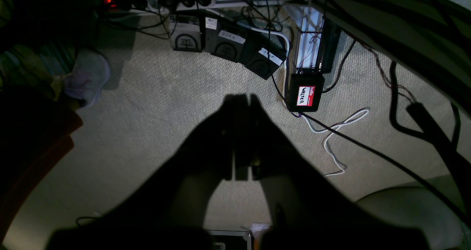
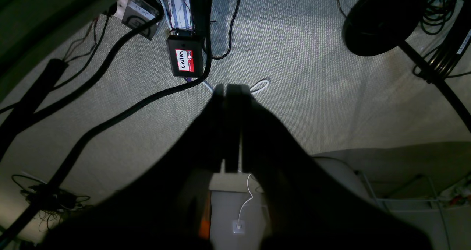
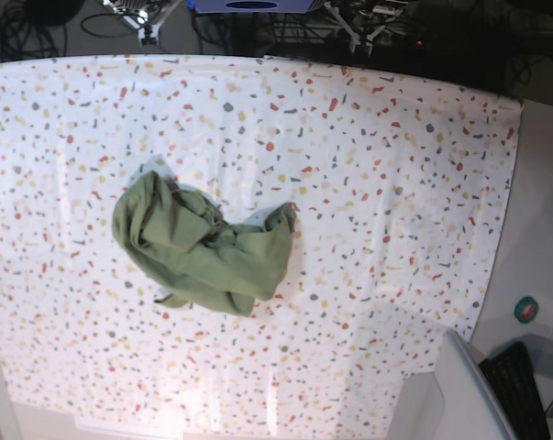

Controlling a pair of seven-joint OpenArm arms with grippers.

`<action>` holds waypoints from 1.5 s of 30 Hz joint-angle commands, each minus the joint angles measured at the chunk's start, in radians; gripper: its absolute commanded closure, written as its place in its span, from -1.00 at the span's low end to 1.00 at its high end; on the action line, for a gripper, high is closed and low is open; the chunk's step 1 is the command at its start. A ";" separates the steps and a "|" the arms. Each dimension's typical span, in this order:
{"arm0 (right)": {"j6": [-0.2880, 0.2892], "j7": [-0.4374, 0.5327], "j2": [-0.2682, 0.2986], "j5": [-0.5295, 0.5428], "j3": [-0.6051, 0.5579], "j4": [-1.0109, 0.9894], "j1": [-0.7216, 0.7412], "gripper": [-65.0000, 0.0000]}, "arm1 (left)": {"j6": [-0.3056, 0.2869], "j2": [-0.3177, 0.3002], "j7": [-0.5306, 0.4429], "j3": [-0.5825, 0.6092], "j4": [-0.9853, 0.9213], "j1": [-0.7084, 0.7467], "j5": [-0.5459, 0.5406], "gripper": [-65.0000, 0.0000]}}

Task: Layout the t-shirt on the table in an organized manner, then fold the t-shirt properly
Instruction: 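Move both grippers down toward the crumpled green t-shirt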

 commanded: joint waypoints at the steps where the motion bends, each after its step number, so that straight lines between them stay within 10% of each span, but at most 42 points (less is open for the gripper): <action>1: 0.004 0.000 -0.001 -0.002 -0.002 0.002 -0.004 1.00 | 0.004 -0.002 -0.006 0.000 0.002 0.006 -0.002 1.00; 17: 0.006 -0.050 0.007 0.002 0.004 0.069 -0.054 1.00 | 0.004 -0.013 -0.002 0.000 0.062 0.090 -0.001 1.00; 29: 0.006 -0.380 0.055 0.004 0.164 0.938 -0.519 1.00 | 0.004 -0.096 0.008 0.000 0.515 0.388 -0.002 1.00; 45: 0.006 -0.724 0.056 -0.002 0.176 1.814 -0.705 1.00 | 0.004 -0.268 0.008 -0.002 1.373 0.859 -0.005 1.00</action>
